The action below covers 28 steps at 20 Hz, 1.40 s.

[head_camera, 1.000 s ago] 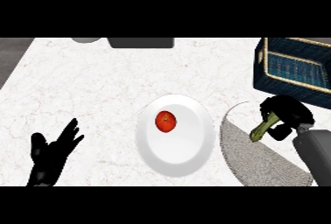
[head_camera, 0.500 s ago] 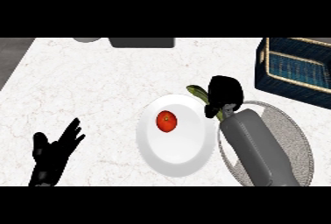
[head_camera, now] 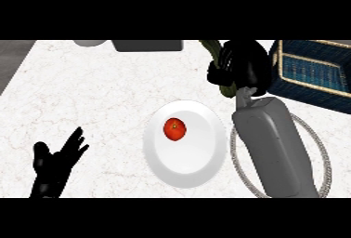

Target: Pick the squash from the placemat and place it in the basket

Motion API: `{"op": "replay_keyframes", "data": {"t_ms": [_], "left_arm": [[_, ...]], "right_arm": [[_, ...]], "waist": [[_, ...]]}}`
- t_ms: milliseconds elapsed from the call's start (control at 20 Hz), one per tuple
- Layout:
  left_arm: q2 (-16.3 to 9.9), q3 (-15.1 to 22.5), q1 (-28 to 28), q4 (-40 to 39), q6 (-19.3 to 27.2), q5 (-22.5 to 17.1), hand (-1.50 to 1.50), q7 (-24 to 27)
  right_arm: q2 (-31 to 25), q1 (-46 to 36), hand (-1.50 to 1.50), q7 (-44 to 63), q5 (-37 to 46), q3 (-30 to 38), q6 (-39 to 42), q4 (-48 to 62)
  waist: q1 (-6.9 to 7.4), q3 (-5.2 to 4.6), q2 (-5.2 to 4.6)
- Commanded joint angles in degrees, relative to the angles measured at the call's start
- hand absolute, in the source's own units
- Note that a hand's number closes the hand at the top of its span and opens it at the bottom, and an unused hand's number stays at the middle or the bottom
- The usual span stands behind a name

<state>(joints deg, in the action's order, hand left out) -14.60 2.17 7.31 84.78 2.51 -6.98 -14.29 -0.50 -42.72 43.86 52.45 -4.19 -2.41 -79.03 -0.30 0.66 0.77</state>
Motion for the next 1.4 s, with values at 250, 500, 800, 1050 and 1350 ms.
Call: {"op": "replay_keyframes", "data": {"t_ms": [250,500,800,1050,1350], "left_arm": [[0.03,-0.51,2.11,-2.56,-0.26,0.28,0.0,-1.13],[0.26,-1.04,-1.22,-5.63,-1.02,0.33,0.0,-0.64],[0.39,-0.84,0.5,-4.85,-2.01,0.64,0.0,0.39],[1.89,1.61,5.69,-0.36,-1.73,2.17,0.0,1.71],[1.48,-0.1,0.31,-3.89,-1.29,2.1,0.0,-1.1]], "right_arm": [[-5.84,-10.09,1.5,11.22,1.25,8.72,1.64,-14.21],[-12.86,-17.75,1.5,13.52,0.7,15.46,4.95,-10.11],[-20.32,-21.09,1.5,10.51,-2.98,20.99,7.21,-3.74],[-25.53,-23.91,1.5,7.27,-4.82,24.08,7.22,4.32],[-28.64,-21.29,1.5,-2.21,-5.16,25.4,3.19,15.08]], "waist": [[-0.32,-0.68,-0.45],[-0.02,-0.71,-0.81],[0.46,-0.69,-0.87],[1.34,-0.67,-0.88],[1.26,-0.66,-1.19]]}}
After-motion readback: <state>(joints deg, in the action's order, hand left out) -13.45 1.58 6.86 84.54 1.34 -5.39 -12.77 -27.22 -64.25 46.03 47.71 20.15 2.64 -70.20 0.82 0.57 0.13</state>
